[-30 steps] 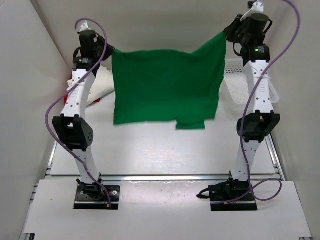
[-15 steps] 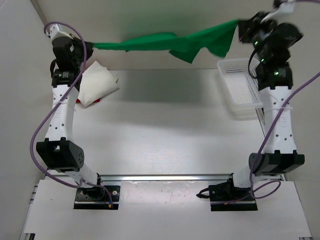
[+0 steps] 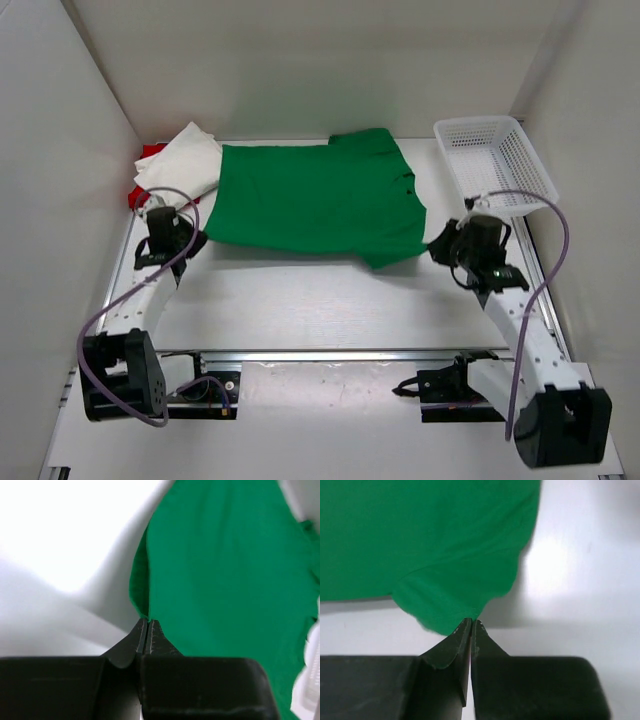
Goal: Fold and stack the t-shirts
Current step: Flatten out the tshirt, then fold the flattened tshirt in 1/3 of the way
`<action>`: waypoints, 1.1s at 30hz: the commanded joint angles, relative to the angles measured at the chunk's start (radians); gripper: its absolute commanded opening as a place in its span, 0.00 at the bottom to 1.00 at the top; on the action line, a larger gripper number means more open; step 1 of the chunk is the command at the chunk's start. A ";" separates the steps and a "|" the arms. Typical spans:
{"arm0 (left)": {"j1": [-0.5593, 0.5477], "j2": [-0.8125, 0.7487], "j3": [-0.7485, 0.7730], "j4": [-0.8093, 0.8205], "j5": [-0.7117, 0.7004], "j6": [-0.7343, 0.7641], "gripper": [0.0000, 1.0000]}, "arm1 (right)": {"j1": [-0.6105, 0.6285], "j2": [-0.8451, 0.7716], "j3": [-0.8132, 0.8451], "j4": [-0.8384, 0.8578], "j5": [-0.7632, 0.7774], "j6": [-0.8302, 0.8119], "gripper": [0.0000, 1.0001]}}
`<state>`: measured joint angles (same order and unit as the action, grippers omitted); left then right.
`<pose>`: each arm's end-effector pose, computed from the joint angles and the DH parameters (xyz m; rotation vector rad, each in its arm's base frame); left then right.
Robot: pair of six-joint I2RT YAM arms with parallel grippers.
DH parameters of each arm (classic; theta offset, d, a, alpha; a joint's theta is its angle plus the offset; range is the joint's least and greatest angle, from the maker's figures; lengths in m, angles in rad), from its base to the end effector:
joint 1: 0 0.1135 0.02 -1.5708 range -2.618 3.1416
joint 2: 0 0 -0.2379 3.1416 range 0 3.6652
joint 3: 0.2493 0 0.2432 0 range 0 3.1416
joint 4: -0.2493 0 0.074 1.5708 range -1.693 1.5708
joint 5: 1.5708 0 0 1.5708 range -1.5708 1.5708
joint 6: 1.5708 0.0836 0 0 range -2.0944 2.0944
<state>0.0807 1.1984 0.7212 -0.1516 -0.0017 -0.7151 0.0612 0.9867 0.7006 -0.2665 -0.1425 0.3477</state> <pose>0.2968 0.0241 0.1875 -0.8619 2.0480 -0.3511 0.2640 0.0281 0.2207 0.2212 2.1309 0.3922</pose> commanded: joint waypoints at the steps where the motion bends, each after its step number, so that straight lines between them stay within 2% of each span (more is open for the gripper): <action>1: 0.044 -0.092 -0.123 0.031 0.043 0.002 0.00 | 0.009 -0.152 -0.116 -0.068 0.021 0.095 0.00; 6: 0.060 -0.221 -0.216 -0.043 0.080 0.068 0.00 | -0.009 -0.414 -0.231 -0.282 -0.101 0.175 0.00; 9: 0.054 -0.293 -0.259 -0.092 0.086 0.095 0.00 | 0.097 -0.511 -0.230 -0.335 -0.088 0.273 0.00; 12: 0.048 -0.339 -0.290 -0.109 0.082 0.106 0.00 | 0.219 -0.556 -0.225 -0.385 0.013 0.345 0.01; 15: 0.045 -0.315 -0.272 -0.092 0.072 0.100 0.00 | 0.307 -0.560 -0.213 -0.390 0.141 0.361 0.00; 18: 0.028 -0.231 -0.237 -0.046 0.071 0.057 0.00 | 0.292 -0.461 -0.179 -0.314 0.179 0.315 0.00; 20: 0.030 -0.145 -0.189 0.001 0.055 0.031 0.00 | 0.179 -0.334 -0.159 -0.199 0.086 0.242 0.00; 24: 0.054 0.024 -0.082 0.037 0.071 -0.010 0.00 | -0.024 -0.104 -0.127 0.014 -0.068 0.215 0.00; 28: 0.034 0.148 0.003 0.061 0.054 -0.033 0.00 | 0.017 0.104 -0.020 0.114 0.056 0.200 0.00; 30: 0.040 0.225 0.033 0.084 0.057 -0.044 0.00 | 0.016 0.241 0.052 0.176 0.031 0.195 0.00; 33: 0.048 0.291 0.061 0.093 0.066 -0.066 0.00 | 0.009 0.358 0.118 0.227 0.023 0.186 0.00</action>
<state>0.1219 1.4536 0.7460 -0.0895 0.0658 -0.7509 0.0731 1.2743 0.7444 -0.1860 -0.1242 0.5602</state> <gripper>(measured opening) 0.071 0.008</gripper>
